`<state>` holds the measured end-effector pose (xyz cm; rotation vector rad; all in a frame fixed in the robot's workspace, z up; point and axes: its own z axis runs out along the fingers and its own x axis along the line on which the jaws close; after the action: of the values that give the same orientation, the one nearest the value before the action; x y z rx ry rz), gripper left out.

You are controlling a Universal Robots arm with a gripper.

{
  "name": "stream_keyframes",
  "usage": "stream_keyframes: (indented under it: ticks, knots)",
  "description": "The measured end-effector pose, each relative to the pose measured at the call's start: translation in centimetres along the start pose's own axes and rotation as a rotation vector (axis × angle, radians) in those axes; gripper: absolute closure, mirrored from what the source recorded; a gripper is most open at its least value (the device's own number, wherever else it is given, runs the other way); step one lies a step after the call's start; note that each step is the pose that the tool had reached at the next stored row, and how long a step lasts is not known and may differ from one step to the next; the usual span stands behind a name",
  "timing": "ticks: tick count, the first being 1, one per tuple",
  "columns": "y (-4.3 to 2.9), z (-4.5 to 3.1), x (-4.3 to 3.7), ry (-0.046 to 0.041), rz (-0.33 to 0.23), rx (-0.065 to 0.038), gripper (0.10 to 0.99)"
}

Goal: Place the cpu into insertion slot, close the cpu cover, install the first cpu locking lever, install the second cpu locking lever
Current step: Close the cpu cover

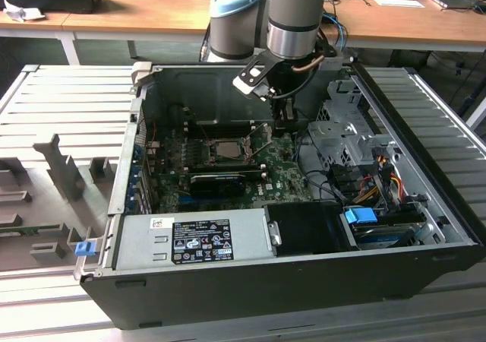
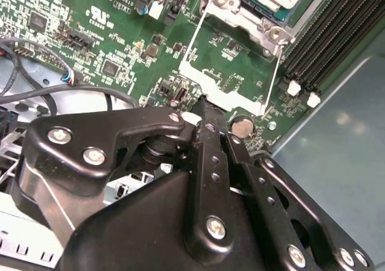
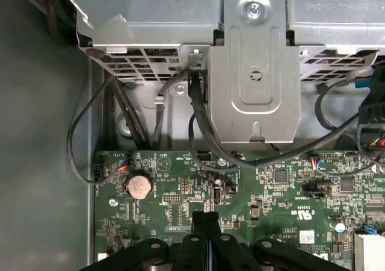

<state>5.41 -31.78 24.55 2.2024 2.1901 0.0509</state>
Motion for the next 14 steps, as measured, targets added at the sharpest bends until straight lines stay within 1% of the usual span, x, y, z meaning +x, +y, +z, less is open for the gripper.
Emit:
stream_keyframes:
  ticks: [1,2,3,8,11,14]
  knots:
    - [-0.08,-0.01,0.00,-0.0001,0.000,0.000,0.980]
    - [-0.38,-0.02,0.00,-0.0001,0.000,0.000,0.980]
    - [-0.54,-0.05,0.00,-0.0001,0.000,0.000,0.980]
    - [-0.71,-0.09,-0.01,-0.0002,0.000,0.000,0.980]
    - [-1.20,-0.11,-0.01,-0.0001,0.000,0.000,0.980]
    - [-1.45,-0.12,-0.01,-0.0002,0.000,0.000,0.980]
